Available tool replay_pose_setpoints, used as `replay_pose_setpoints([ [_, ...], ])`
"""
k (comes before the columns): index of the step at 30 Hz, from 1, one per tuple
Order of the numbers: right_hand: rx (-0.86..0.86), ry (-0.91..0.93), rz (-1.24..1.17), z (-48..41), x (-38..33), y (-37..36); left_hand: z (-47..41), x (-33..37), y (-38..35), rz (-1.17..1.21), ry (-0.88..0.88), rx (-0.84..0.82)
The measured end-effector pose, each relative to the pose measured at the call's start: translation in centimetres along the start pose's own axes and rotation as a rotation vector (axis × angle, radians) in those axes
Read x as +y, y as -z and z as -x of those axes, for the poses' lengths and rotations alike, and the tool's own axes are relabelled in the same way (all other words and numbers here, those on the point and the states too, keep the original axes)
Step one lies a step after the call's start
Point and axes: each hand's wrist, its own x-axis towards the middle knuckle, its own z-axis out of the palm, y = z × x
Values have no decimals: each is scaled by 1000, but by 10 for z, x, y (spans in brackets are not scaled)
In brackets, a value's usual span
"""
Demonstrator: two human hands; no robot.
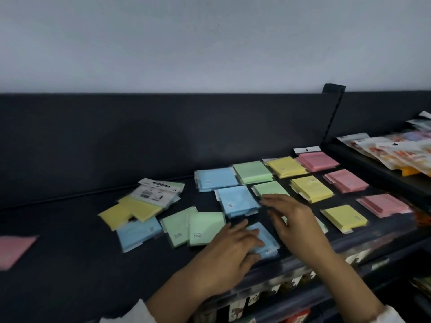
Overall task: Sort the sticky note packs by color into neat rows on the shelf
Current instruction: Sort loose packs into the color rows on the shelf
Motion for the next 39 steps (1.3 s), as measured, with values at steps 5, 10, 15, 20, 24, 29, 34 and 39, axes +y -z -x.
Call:
replay_pose_setpoints([
  [5, -84, 63, -7, -14, -26, -24, 31, -18, 21, -54, 59, 177],
  [10, -411, 126, 18, -26, -71, -56, 69, -67, 47, -195, 368, 232],
  [15, -557, 33, 123, -32, -90, -81, 85, -83, 60, -319, 487, 8],
  [20, -504, 102, 181, -30, -91, -85, 78, -88, 59, -313, 482, -39],
  [24, -479, 18, 28, -28, -88, -84, 63, -91, 51, -311, 479, -34],
  [29, -371, -64, -138, -26, -92, -81, 57, -83, 53, -258, 511, 87],
  [34, -7, -175, -373, -26, -103, -57, 67, -76, 68, -352, 495, 396],
  [39, 98, -152, -400, -28, -96, -44, 60, -62, 82, -368, 426, 621],
])
